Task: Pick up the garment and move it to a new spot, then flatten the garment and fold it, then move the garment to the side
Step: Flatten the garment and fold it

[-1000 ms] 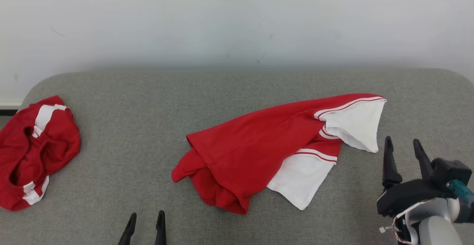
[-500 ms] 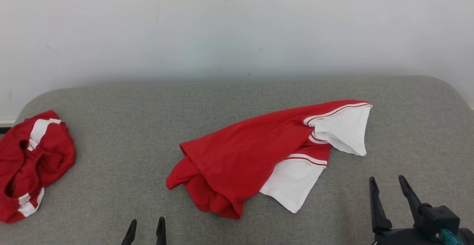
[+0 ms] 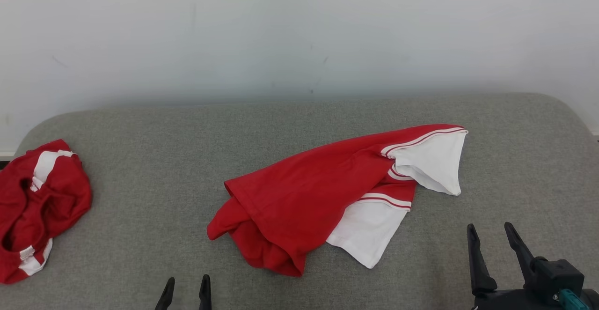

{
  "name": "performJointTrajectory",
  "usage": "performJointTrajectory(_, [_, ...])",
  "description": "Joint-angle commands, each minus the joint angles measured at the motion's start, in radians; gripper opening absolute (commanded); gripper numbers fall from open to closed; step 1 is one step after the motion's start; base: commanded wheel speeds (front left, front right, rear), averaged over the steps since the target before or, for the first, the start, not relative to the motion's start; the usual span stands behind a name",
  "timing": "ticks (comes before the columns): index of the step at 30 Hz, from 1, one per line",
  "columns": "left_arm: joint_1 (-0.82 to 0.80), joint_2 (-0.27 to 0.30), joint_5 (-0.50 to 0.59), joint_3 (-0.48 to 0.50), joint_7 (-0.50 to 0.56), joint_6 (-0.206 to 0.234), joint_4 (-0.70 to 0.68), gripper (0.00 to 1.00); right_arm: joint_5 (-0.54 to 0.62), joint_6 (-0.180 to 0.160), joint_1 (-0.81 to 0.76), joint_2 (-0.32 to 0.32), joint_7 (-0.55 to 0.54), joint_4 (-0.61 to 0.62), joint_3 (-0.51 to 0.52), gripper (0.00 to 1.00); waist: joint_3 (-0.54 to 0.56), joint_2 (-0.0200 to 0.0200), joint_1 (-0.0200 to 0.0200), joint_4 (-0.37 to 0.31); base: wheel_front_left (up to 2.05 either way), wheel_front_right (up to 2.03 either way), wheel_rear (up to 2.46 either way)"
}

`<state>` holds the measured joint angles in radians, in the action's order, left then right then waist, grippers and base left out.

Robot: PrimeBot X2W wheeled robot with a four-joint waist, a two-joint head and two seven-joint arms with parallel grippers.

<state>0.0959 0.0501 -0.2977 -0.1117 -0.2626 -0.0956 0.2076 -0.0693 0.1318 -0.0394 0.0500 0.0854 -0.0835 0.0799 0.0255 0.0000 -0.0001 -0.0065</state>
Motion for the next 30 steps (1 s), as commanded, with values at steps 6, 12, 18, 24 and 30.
performJointTrajectory(6, [-0.039,0.0,0.013,-0.031,-0.003,-0.007,0.015,1.0,0.0,-0.002,0.015,0.001,-0.032,-0.02,0.013,1.0,-0.01,0.0,0.0001,0.001,0.0,0.0,0.0])
performJointTrajectory(12, [-0.161,0.0,0.002,-0.099,0.057,-0.017,0.082,1.0,0.043,-0.002,0.101,0.001,-0.113,-0.064,0.024,1.0,-0.046,0.0,0.0001,-0.008,0.0,0.0,0.0])
performJointTrajectory(18, [-0.323,0.001,-0.041,-0.142,0.18,-0.01,0.167,1.0,0.083,-0.002,0.268,0.001,-0.213,-0.162,0.042,1.0,-0.116,0.0,0.0001,-0.03,0.0,0.0,0.0])
performJointTrajectory(24, [-0.436,0.001,-0.1,-0.179,0.246,0.02,0.236,1.0,0.109,-0.002,0.399,0.002,-0.23,-0.258,0.048,1.0,-0.174,0.0,0.0001,-0.04,0.0,0.0,0.0])
performJointTrajectory(30, [-0.485,0.001,-0.153,-0.211,0.269,0.042,0.261,1.0,0.117,-0.002,0.46,0.002,-0.2,-0.328,0.053,1.0,-0.2,0.0,0.0001,-0.035,0.0,0.0,0.0])
